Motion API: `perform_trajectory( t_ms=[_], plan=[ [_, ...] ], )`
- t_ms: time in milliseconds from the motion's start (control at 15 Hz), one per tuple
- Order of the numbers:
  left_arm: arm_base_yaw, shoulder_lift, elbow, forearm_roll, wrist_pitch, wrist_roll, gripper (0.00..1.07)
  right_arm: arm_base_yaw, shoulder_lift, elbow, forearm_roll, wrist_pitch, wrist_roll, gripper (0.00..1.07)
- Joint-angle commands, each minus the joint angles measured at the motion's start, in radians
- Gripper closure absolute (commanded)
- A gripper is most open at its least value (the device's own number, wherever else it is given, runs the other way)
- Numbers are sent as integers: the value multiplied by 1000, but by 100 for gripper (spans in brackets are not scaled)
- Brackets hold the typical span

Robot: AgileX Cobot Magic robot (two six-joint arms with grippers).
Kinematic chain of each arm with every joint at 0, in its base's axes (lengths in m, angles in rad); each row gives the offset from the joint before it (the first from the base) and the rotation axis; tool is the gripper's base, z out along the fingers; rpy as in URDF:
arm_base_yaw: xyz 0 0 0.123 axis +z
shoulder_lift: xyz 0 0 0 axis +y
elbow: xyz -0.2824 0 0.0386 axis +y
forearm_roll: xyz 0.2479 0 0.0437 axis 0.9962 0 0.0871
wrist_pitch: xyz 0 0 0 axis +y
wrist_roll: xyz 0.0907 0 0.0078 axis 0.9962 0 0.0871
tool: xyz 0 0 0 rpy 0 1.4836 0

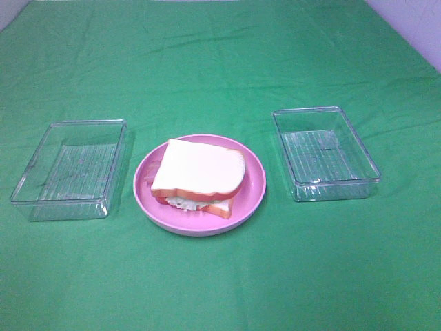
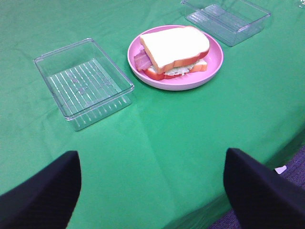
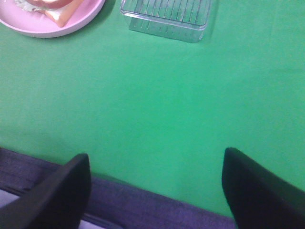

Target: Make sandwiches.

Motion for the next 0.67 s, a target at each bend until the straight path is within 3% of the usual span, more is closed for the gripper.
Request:
perform_trajectory(
  t_ms=[67, 267, 667],
  plan=[
    [-2, -20, 3, -3, -8, 3, 28, 5, -174, 59, -9, -13, -42, 35],
    [-2, -20, 3, -3, -8, 2, 28, 5, -364, 66, -19, -25, -48, 35],
    [-2, -20, 3, -3, -8, 2, 28, 5, -375, 66, -19, -25, -46, 35]
  ],
)
